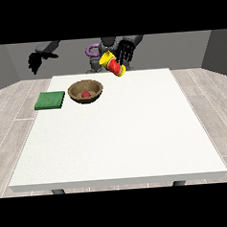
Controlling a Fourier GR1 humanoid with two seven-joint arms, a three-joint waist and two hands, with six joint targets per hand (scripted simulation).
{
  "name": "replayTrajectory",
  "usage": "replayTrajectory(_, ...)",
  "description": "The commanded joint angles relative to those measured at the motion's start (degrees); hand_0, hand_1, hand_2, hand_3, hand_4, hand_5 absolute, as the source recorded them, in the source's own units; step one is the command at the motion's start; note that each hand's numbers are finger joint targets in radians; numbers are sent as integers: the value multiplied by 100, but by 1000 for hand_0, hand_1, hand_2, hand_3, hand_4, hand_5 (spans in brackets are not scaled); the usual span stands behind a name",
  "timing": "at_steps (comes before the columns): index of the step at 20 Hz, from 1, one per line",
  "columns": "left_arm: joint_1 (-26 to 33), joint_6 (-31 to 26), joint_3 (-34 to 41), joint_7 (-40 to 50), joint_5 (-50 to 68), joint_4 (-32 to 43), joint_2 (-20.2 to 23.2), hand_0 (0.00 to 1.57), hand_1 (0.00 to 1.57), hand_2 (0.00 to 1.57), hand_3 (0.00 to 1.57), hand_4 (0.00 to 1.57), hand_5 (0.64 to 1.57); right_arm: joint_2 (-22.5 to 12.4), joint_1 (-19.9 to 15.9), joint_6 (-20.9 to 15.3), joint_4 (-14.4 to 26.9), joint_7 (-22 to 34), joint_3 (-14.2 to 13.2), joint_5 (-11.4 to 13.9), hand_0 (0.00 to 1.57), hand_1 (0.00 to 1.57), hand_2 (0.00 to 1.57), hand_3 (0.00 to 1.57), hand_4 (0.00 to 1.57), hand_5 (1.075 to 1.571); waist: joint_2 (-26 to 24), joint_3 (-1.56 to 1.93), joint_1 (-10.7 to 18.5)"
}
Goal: Pick the cup and pour the ball into the bowl, then pick the bowl and place it on the pad
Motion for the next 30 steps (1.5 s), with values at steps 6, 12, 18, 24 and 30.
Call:
replayTrajectory(6,1382,558,1041,-1623,4163,-1626,-191,0,0,0,0,0,1556,631,-547,-612,-324,13,304,171,0,0,0,0,293,1570,857,-12,13)
replayTrajectory(12,2270,-657,1041,-3261,5577,-2089,-193,0,0,0,0,0,1565,1314,-676,-1699,-462,165,401,395,0,0,0,0,295,1570,983,66,582)
replayTrajectory(18,2312,-1167,1331,-3616,5741,-2071,52,0,0,0,0,0,1564,1574,-1227,-2195,191,-228,492,542,0,0,0,0,315,1569,1157,88,600)
replayTrajectory(24,2357,-1629,1559,-3431,5923,-2520,413,0,0,0,0,0,1564,1246,-1628,-2171,1263,-792,239,437,0,0,0,0,244,1566,1235,90,732)
replayTrajectory(30,2422,-1742,1694,-3028,5960,-2740,540,0,0,0,0,0,1566,1162,-1472,-1824,1834,-1116,343,428,0,0,0,0,116,1563,1055,90,558)
